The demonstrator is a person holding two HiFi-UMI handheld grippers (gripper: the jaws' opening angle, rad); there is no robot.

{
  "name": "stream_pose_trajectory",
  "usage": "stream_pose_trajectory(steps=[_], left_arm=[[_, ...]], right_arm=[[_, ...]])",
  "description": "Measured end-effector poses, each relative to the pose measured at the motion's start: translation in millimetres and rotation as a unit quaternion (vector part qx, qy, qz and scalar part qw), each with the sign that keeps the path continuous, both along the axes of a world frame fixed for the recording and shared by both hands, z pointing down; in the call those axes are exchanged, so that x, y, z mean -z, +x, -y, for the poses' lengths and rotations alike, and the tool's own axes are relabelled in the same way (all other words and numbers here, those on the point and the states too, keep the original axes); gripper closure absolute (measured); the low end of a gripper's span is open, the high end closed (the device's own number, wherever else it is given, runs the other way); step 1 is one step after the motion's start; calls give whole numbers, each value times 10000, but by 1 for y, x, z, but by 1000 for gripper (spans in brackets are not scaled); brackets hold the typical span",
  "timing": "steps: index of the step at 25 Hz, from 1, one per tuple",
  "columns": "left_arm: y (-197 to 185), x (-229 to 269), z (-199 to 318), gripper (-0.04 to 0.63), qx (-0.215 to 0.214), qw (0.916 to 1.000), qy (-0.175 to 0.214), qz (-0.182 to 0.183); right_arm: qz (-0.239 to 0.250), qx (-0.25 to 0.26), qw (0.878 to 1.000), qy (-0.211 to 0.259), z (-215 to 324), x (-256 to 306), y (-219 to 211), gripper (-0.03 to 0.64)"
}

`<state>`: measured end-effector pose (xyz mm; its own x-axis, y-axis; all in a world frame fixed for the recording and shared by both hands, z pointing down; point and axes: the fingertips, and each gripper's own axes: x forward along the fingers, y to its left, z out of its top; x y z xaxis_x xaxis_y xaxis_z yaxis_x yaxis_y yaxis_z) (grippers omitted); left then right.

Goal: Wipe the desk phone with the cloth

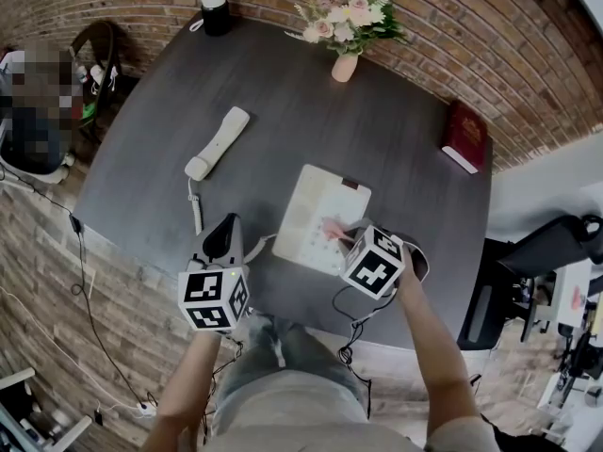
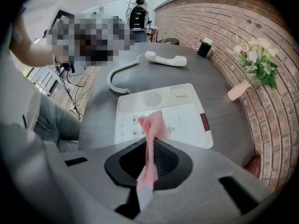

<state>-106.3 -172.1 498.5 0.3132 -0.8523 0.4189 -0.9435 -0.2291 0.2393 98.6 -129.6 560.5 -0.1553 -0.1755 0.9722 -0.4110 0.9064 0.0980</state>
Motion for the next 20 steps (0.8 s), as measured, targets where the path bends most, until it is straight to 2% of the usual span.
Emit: stream_pose_trajectory(steps=[20], left_arm=[[-2, -2, -16, 586, -32, 10000, -37, 3]], right_arm=[[81, -58, 9998, -165, -30, -9, -6, 597]])
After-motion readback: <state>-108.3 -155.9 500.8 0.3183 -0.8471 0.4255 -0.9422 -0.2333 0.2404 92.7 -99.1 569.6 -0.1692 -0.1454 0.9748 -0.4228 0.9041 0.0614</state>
